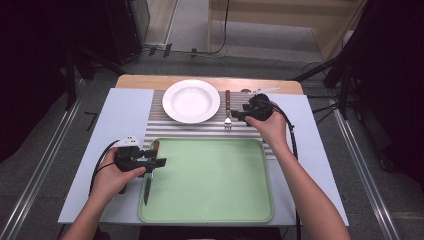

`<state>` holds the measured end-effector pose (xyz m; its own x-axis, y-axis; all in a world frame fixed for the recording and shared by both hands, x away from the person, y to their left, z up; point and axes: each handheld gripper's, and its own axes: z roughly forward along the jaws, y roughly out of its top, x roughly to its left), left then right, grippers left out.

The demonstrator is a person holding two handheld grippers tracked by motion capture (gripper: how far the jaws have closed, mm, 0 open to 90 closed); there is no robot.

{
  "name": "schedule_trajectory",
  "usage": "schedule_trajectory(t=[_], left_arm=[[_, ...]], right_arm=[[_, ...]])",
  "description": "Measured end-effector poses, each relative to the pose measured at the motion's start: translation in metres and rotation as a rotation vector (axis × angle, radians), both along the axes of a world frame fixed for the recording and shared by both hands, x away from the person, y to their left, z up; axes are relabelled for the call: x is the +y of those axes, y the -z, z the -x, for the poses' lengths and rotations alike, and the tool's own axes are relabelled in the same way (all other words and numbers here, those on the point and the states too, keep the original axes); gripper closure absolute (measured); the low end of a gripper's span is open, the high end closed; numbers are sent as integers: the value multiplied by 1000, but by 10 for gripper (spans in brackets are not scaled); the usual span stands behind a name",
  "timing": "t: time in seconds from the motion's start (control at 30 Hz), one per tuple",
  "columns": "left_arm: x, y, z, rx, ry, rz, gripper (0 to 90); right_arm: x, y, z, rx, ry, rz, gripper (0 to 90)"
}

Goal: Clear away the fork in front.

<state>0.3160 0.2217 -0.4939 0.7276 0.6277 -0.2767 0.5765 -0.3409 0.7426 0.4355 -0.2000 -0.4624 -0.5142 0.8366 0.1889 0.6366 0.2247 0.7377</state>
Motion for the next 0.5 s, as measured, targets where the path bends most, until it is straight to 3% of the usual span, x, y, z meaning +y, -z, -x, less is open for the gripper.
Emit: schedule_trajectory(t=[0.13, 0.27, 0.3, 0.4, 0.5], left_arm=[[1, 0, 0, 0, -4, 3, 401], [1, 1, -1, 2, -6, 3, 402], [1, 1, -1, 2, -6, 2, 402], [1, 1, 0, 3, -5, 5, 401], [1, 0, 0, 3, -5, 7, 401]], right_arm=[[1, 1, -10, 4, 11, -13, 352], [4, 2, -23, -5, 23, 10, 351], [6, 4, -28, 3, 30, -6, 352], [9, 8, -34, 8, 37, 10, 352], [9, 11, -37, 3, 35, -8, 352]])
